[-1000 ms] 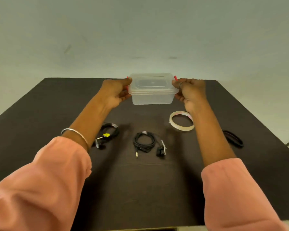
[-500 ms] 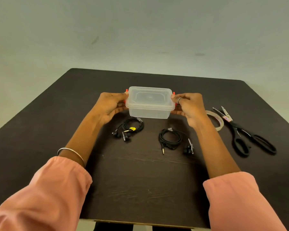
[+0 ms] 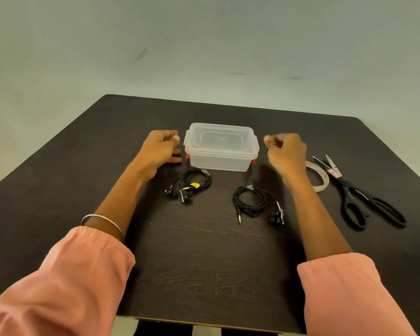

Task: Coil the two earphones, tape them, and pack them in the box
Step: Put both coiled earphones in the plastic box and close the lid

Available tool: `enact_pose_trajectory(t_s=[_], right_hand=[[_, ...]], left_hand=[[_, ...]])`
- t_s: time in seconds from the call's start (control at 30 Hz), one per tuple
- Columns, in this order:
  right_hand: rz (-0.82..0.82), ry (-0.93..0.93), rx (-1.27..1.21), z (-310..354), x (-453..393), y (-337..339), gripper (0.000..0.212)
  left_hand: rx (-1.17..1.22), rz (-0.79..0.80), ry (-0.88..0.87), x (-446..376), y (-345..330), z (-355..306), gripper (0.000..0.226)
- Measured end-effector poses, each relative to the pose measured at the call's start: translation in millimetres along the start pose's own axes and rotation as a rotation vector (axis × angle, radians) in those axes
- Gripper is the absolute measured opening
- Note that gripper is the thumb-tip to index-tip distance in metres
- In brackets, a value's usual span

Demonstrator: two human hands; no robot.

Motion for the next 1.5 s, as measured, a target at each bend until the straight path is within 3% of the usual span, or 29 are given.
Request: enact_pose_trajectory(t_s=[0.07,0.13,0.2,0.27,0.33,0.5,0.6,0.77,0.9,0.97,1.07,1.2,1.27,1.4,1.5], right_hand=[[0.056,0.173,-0.057,17,1,9,0.029],[0.273,0.258,-0.119,26,3,7,0.052],[0.471,0.359,0.052,25,8,-4,0.074],[0.578,0.402,0.156,19,10,-14,0.081],[0.582,0.385,0.102,14,6,-18,0.075],[0.588,0.335,0.040,14,0,-21,0.055],[0.554,0.361,-0.039,18,-1,-20,0.049],[0.479,0.236,-0.312,24,-4,-16,0.030],[0.041,0.202,-0.254,18,-17,-10,0.046],[-0.169,0.175,-0.264,12,-18,-2,0.041],[-0.314,-0.026,-0.438,1,-24,11,0.039],[-0.240,-0.340,-0.537,-21,-29,18,0.030],[-0.167,-0.413,-0.536,-29,-25,15,0.029],[-0.136,-0.370,-0.284,-33,-19,16,0.028],[-0.142,-0.271,-0.081,-25,-17,22,0.039]], left_hand=[[-0.089,0.081,-0.156,-2,4,-5,0.055],[-0.075,0.253,-0.222,0,2,-5,0.086],[-0.078,0.400,-0.222,1,-4,-3,0.120],[-0.090,0.500,-0.210,2,-10,-2,0.138],[-0.111,0.543,-0.208,1,-14,-2,0.140],[-0.107,0.392,-0.195,-1,-15,-3,0.117],[-0.108,0.388,-0.193,-1,-16,-3,0.116],[-0.108,0.400,-0.181,-2,-14,-1,0.117],[-0.093,0.380,-0.183,1,-16,-4,0.114],[-0.094,0.373,-0.190,1,-16,-4,0.113],[-0.094,0.366,-0.189,2,-15,-3,0.113],[-0.107,0.357,-0.198,3,-15,-4,0.111],[-0.111,0.353,-0.193,4,-15,-4,0.110],[-0.111,0.351,-0.184,5,-15,-1,0.109],[-0.089,0.342,-0.184,8,-14,1,0.108]])
Point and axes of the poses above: each hand's wrist, its own x-axis away from the middle knuckle, its own y-axis out of the back of the hand, z = x × y, the point moved 4 cm from there along -x, towards the middle knuckle, and after that the axes turned 8 degrees about -z, right-handed, at the moved point
